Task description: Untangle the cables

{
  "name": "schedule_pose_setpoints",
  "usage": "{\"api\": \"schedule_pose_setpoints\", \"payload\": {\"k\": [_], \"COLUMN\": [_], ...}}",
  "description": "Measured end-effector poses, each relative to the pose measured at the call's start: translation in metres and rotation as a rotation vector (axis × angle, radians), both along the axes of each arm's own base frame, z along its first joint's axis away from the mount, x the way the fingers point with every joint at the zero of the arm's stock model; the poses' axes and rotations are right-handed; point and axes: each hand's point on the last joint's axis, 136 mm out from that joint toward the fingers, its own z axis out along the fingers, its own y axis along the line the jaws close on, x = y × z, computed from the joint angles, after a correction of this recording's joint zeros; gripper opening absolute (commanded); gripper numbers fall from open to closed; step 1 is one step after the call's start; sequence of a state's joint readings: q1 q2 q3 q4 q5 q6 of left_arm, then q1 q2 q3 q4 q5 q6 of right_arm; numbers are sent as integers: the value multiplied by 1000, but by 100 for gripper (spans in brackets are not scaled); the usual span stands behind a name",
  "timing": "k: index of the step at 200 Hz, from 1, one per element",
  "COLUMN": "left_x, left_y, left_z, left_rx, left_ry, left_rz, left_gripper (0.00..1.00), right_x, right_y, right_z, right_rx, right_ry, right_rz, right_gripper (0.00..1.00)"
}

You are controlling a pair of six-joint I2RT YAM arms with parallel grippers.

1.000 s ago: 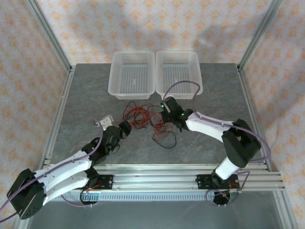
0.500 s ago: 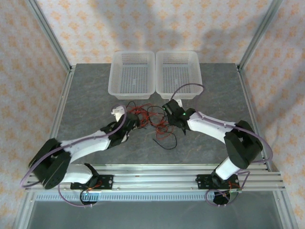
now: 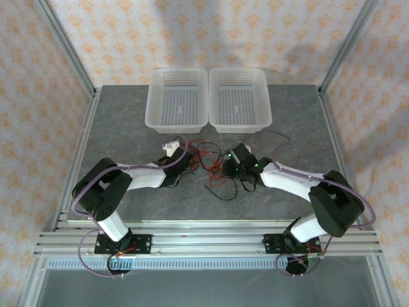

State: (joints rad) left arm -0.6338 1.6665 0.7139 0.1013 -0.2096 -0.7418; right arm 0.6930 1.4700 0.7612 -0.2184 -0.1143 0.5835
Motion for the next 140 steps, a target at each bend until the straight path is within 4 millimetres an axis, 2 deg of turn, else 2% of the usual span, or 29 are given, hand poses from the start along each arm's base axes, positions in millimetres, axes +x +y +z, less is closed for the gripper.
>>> {"api": "schedule_pose_setpoints", "payload": {"k": [34,61,82,98,127,140], "left_x": [-19,-41,-52,-57,-64,-66], "left_y": [-28,-45,-45,-40,-33,-31], "left_z": [2,5,13,23,37,43], "left_rx": [-56,-88,-109,-116,-119,-121], "left_ry": [-12,27,55,59,59,54], "left_rz": [-42,-83,-88,-80,-78,-77], "left_gripper": [41,43,46,49,54,56], "right_x": [-7,-7,-3,7,37,47], "right_y": [6,1,-11,-19,-61,-74], "right_z": [-20,-30,-35,-32,-24,-17], "right_rx": [20,-16,-73,-113,-220,-270], "right_ry": [59,69,76,50,-10,-42], "right_rz": [-12,-34,-62,-74,-159,-170], "right_gripper": [42,18,0,0,0,0]}}
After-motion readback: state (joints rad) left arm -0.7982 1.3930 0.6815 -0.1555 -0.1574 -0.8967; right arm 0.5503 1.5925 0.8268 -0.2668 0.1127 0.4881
